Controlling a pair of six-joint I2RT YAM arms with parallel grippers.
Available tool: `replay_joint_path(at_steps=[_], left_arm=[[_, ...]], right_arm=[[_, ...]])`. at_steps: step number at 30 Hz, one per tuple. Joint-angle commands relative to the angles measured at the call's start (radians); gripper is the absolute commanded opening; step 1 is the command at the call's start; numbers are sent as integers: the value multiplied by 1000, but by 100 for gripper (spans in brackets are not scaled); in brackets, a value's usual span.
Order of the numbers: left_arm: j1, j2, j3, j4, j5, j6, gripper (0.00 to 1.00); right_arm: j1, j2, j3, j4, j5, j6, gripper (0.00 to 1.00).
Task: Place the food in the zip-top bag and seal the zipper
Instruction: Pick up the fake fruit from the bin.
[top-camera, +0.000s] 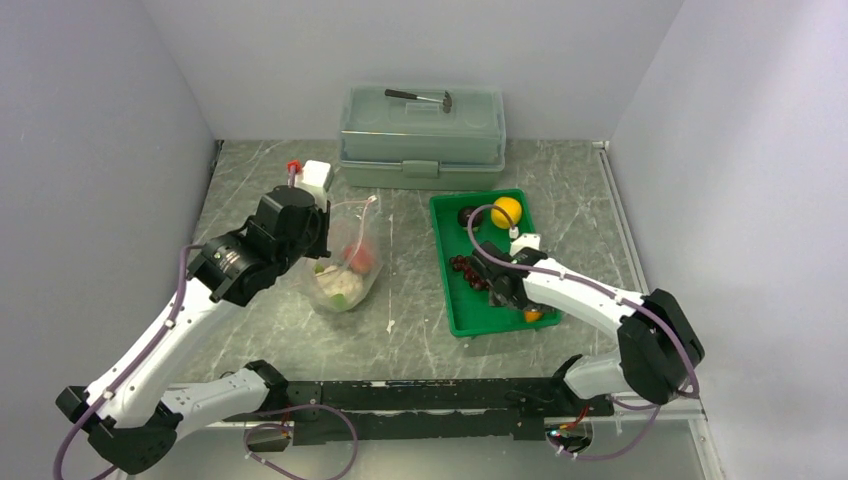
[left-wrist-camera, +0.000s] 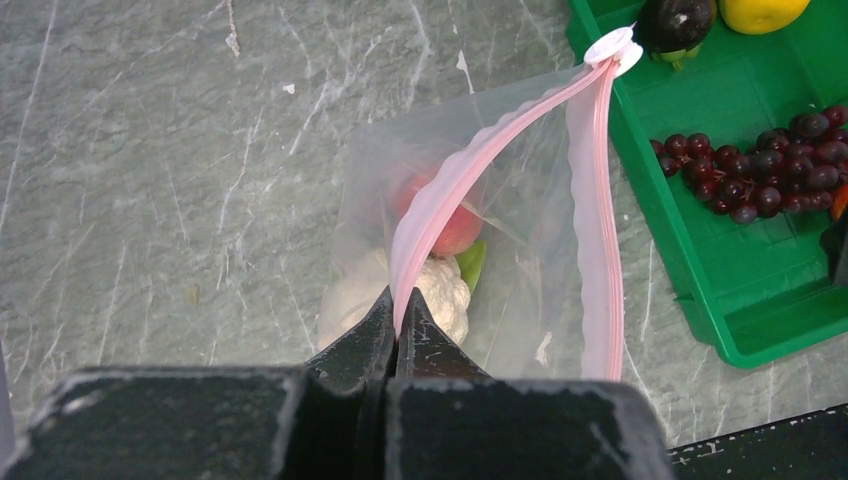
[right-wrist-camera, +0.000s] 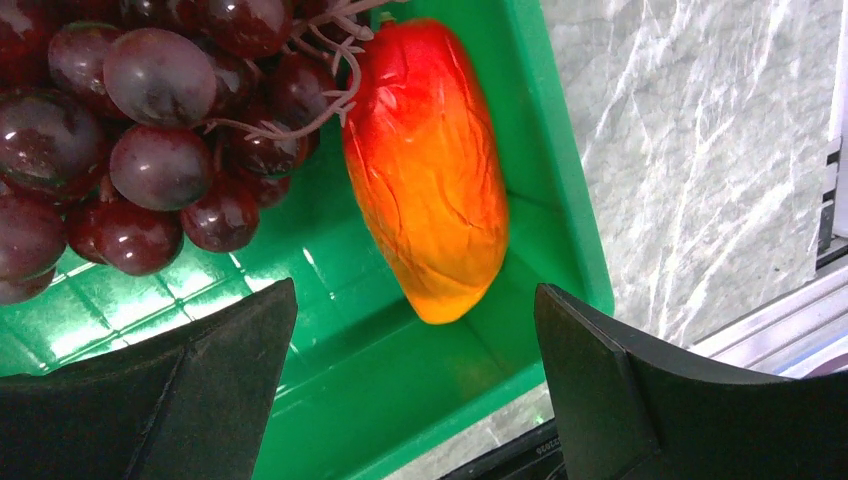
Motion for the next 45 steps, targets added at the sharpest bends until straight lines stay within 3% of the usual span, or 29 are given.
replay_joint_path(at_steps=[1,22,31,38,45], left_arm=[[3,-22,-13,50,3,23,0],[4,-12,-34,57,-5,23,0],[5,-18,-38,56,-8,21,0],[4,-19,-41,56,-11,21,0],[5,-21,-44,60,-9,19,0]], right_arm=[[-5,43,46,41,55,-35,92],[-78,122,16,156,48,-107,90],[-95,145,12,179,30,-121,81],[-97,140,7,192,5,-128,60],[-97,58,12,173,-23,-127,50]])
